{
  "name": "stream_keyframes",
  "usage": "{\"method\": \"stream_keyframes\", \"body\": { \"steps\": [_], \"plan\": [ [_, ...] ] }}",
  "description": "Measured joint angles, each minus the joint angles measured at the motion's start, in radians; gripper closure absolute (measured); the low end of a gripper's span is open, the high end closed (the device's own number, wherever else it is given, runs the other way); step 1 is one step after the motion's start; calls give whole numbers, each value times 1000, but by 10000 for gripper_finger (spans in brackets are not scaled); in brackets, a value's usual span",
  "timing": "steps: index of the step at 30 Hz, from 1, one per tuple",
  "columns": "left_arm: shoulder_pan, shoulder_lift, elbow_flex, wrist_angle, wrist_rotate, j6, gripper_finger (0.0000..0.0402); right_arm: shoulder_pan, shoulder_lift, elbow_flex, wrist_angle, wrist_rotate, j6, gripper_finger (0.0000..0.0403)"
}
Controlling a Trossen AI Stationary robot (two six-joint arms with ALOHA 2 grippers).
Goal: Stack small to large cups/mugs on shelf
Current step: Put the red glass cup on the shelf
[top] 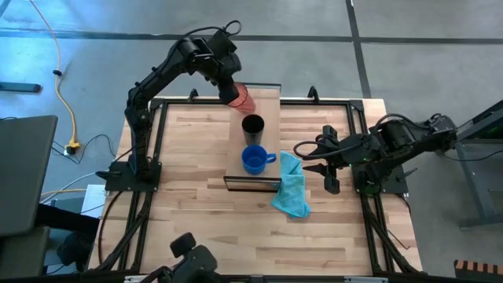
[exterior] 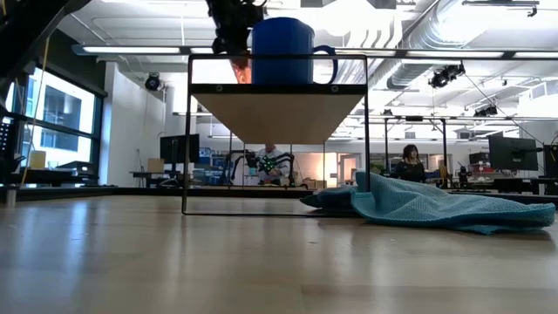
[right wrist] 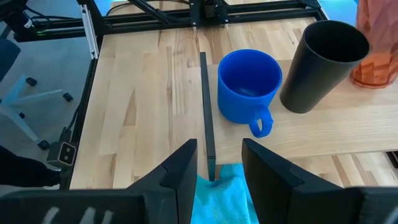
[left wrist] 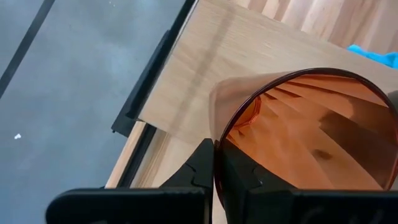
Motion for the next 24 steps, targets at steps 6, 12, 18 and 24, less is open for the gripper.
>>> {"method": "stream_keyframes", "body": {
  "steps": [6,12,18,24],
  "plan": [
    [17,0,0,5,-10,-7,401,0,0,0,0,0,-5,284],
    [27,0,0,3,-26,-15,401,0,0,0,0,0,-6,284],
    [39,0,1,-10,-24,-24,401,0,0,0,0,0,-7,284],
    [40,-4,3,-56,-18,-30,401,0,0,0,0,0,-8,284]
  ]
}}
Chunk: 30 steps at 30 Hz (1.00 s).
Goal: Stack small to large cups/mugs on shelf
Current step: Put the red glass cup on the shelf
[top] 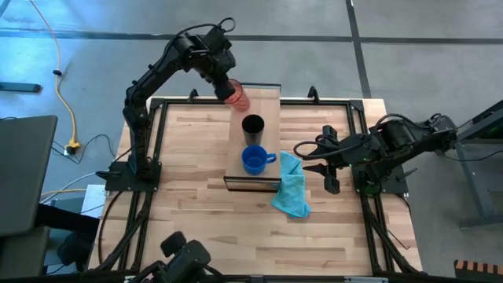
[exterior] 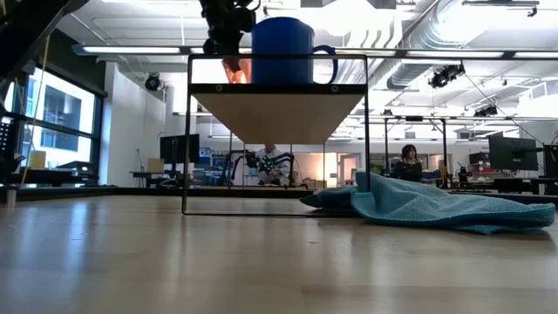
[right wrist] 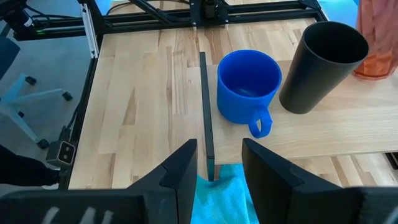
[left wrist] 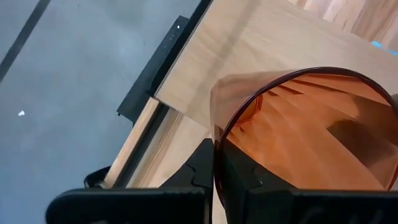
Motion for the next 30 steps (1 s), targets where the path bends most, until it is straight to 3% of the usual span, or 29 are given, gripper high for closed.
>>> {"method": "stream_keyframes", "body": {
  "steps": [30],
  "plan": [
    [3,-62,-3,-24,80,-21,401,-2,0,0,4,5,-17,284]
  ]
}}
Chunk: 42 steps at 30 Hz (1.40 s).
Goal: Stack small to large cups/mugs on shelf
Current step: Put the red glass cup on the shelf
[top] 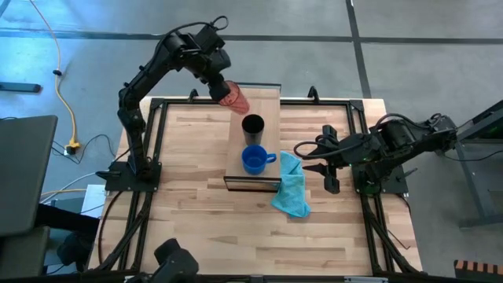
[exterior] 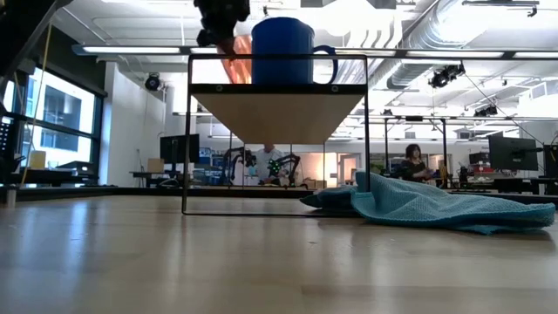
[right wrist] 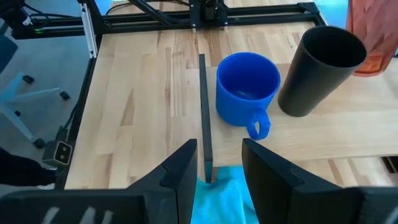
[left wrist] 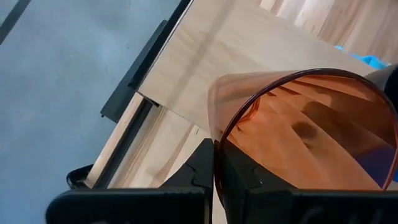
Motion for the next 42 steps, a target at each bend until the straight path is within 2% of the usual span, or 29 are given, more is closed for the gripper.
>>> {"method": "stream_keyframes", "body": {
  "steps": [13,42],
  "plan": [
    [0,-22,0,-11,45,0,401,-28,0,0,11,10,-25,284],
    [0,1,1,5,48,14,399,-27,0,0,12,10,-1,284]
  ]
}}
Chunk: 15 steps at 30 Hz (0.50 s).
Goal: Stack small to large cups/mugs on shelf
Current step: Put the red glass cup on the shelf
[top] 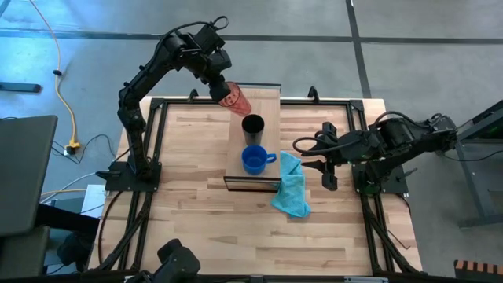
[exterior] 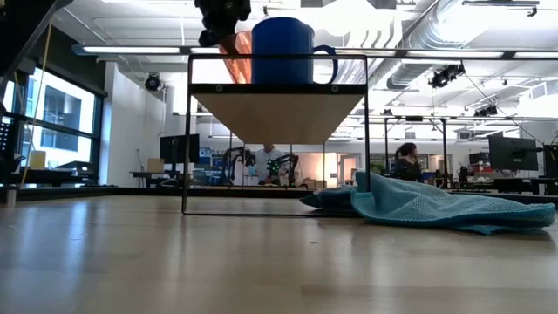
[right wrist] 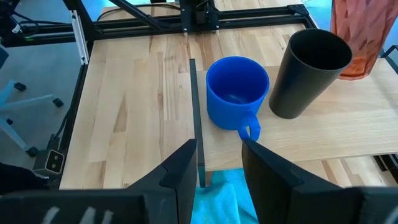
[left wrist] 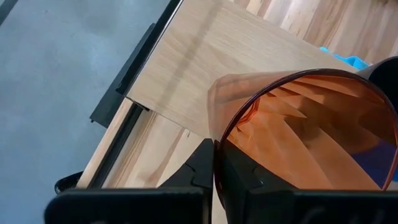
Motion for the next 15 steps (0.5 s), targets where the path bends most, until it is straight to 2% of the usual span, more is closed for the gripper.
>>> {"method": "stream_keyframes", "body": {
  "steps": [15],
  "plan": [
    [0,0,0,-26,21,-3,388,0,0,0,0,0,21,284]
  ]
}}
